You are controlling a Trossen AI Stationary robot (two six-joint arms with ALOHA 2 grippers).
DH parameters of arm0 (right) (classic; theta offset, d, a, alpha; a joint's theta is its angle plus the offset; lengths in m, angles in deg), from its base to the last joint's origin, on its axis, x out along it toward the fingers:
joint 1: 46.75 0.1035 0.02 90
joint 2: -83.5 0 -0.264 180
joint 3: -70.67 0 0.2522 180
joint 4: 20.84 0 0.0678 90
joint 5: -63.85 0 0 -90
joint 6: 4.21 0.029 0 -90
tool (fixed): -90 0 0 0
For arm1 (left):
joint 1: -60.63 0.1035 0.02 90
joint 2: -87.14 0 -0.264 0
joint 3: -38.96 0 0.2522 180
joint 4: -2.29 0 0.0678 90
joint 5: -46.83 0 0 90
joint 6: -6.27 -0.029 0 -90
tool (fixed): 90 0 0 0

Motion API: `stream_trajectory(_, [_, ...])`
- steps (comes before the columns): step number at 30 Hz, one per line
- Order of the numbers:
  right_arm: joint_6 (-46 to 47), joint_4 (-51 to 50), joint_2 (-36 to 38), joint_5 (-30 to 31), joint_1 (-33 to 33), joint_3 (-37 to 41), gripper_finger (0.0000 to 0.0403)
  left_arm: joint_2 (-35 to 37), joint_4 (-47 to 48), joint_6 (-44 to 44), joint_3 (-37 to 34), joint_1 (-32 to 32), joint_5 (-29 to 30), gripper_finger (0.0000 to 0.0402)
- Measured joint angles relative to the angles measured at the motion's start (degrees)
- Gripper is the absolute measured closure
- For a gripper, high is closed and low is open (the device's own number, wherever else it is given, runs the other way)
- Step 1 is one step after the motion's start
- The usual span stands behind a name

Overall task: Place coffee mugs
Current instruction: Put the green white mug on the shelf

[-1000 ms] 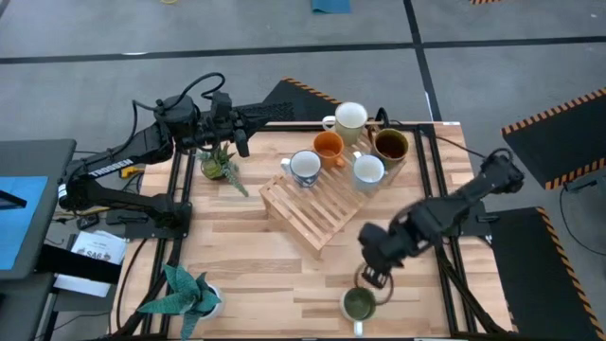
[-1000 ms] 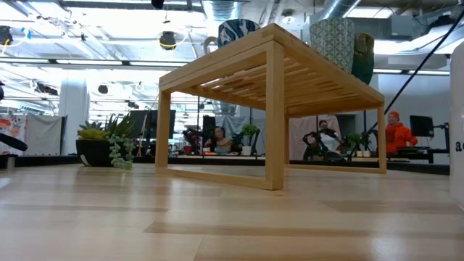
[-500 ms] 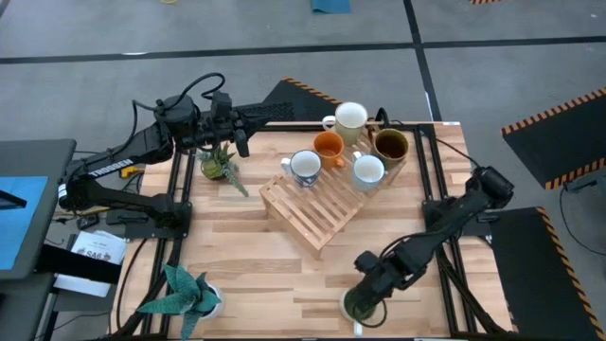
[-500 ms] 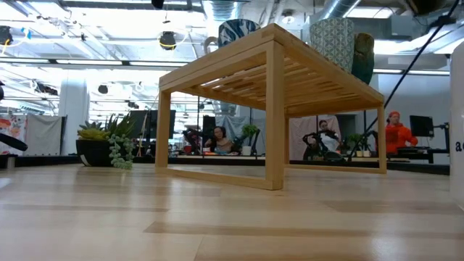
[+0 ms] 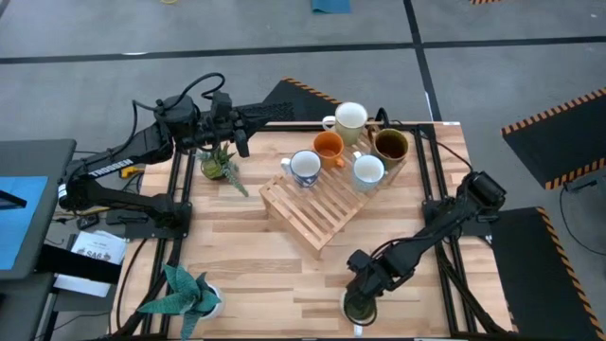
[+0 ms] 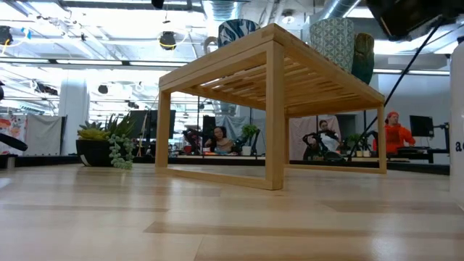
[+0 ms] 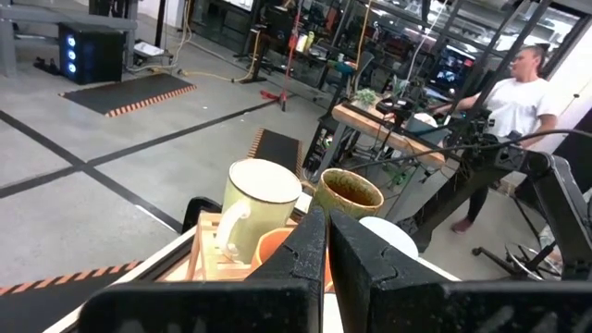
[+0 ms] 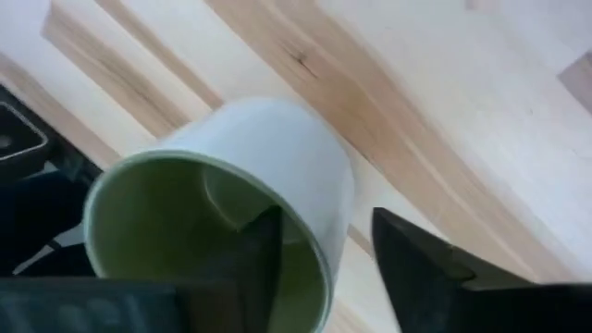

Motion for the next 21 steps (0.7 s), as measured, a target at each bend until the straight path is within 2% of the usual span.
stream_trajectory(5, [-1.51,-0.74,0.02,-0.13,-0.50,0.00,0.0354,0.00,0.00,-0.02,0.00,-0.01,0.00,0.0401])
stream_trajectory(6, [-0.82,-0.68,0.02,0.14,-0.53,0.02,0.0368,0.00,-0.01,-0.02,0.00,0.00,0.00,0.0401])
stream_trajectory(11, [-4.45,-2.99,4.25,-0.84,-1.97,0.11,0.0368,0.00,0.13,-0.02,0.00,-0.02,0.00,0.0401])
stream_trajectory(16, [-12.69,0.03,15.84,-1.44,-3.76,0.17,0.0368,0.00,0.72,-1.05,0.00,-0.02,0.00,0.0402])
stream_trajectory(19, [-12.80,3.95,23.14,-1.22,-6.79,0.08,0.0368,0.00,1.01,-1.03,0.00,-0.02,0.00,0.0401])
stream_trajectory(21, [-11.69,6.04,26.69,2.09,-9.25,-0.48,0.0368,0.00,1.01,-1.02,0.00,-0.01,0.01,0.0401])
